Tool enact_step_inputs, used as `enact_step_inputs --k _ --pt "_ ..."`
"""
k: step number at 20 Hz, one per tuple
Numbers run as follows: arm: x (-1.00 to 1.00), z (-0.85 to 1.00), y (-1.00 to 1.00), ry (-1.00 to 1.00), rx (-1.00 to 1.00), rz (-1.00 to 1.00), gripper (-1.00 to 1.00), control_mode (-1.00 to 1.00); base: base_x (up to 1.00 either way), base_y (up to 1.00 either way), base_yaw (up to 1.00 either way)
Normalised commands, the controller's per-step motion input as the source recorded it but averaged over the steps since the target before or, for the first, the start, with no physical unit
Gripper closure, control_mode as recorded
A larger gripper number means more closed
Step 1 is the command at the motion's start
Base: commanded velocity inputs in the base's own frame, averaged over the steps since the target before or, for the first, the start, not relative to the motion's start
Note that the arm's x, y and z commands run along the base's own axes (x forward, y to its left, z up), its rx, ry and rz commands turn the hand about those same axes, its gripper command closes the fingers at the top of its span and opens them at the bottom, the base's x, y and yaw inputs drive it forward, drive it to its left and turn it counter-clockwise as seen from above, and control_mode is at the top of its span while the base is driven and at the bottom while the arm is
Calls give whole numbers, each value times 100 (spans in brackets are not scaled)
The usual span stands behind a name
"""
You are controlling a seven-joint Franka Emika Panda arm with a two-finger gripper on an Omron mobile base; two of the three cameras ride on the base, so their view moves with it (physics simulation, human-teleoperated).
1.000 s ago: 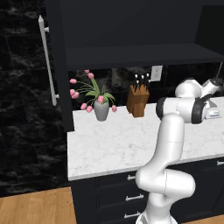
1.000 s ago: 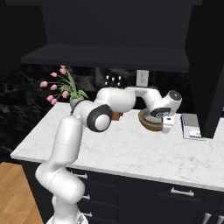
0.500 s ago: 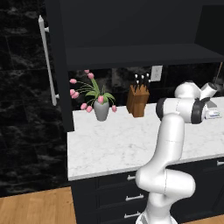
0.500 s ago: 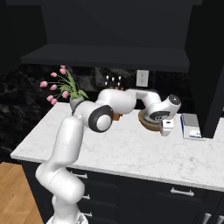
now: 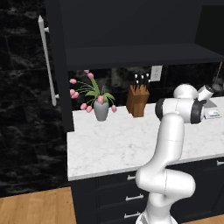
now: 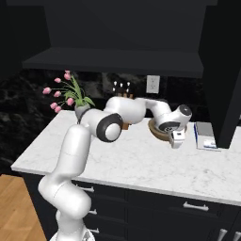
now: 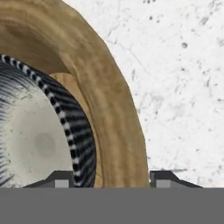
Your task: Pick up the bowls on the counter and stack them on top of one another in the open cabinet. Place the smaller bowl on top of the larger bowl.
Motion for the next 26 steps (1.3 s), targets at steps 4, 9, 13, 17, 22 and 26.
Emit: enact_step_inputs --k 4,9,13,17,22,26 --pt "4 -8 40 0 -5 0 100 -100 0 0 0" --pt "-40 5 36 -23 -3 0 100 -100 0 0 0" --pt "-77 19 39 -32 -2 0 100 -100 0 0 0" --pt "-95 82 9 -11 -3 0 100 -100 0 0 0" --pt "-100 99 3 -1 -3 0 100 -100 0 0 0" --pt "-98 77 24 -14 0 0 100 -100 0 0 0"
